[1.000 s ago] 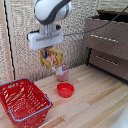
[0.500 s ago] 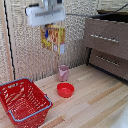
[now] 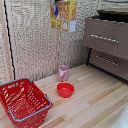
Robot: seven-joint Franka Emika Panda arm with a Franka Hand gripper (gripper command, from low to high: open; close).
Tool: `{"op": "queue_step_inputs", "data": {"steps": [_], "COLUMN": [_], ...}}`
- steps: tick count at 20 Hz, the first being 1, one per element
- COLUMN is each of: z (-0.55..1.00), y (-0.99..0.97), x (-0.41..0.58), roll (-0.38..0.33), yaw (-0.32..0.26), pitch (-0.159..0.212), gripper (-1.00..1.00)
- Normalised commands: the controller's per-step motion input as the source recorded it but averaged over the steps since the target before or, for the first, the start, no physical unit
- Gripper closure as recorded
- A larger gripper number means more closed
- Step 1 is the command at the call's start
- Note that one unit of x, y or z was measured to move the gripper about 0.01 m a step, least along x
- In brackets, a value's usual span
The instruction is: Shift your gripper thoughtfully near the cereal snack bar. Tenderly grip the snack bar with your precision device. Carefully hover the precision device above the first drawer installation and invite the snack bar to descend into the first drawer installation.
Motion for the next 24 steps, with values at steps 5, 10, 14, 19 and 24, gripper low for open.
{"op": "queue_step_inputs", "data": {"steps": [5, 10, 14, 19, 24], "z": [0.98, 0.92, 0.74, 0.54, 0.35], "y": [-0.75, -0.82, -0.87, -0.95, -0.88], "x": [0.075, 0.001, -0.030, -0.036, 0.000], "roll": [0.000, 0.000, -0.005, 0.000, -0.035], "yaw": [-0.009, 0.005, 0.027, 0.037, 0.053], "pitch": [0.049, 0.012, 0.000, 0.000, -0.002], "gripper": [1.00, 1.00, 1.00, 1.00, 1.00]}}
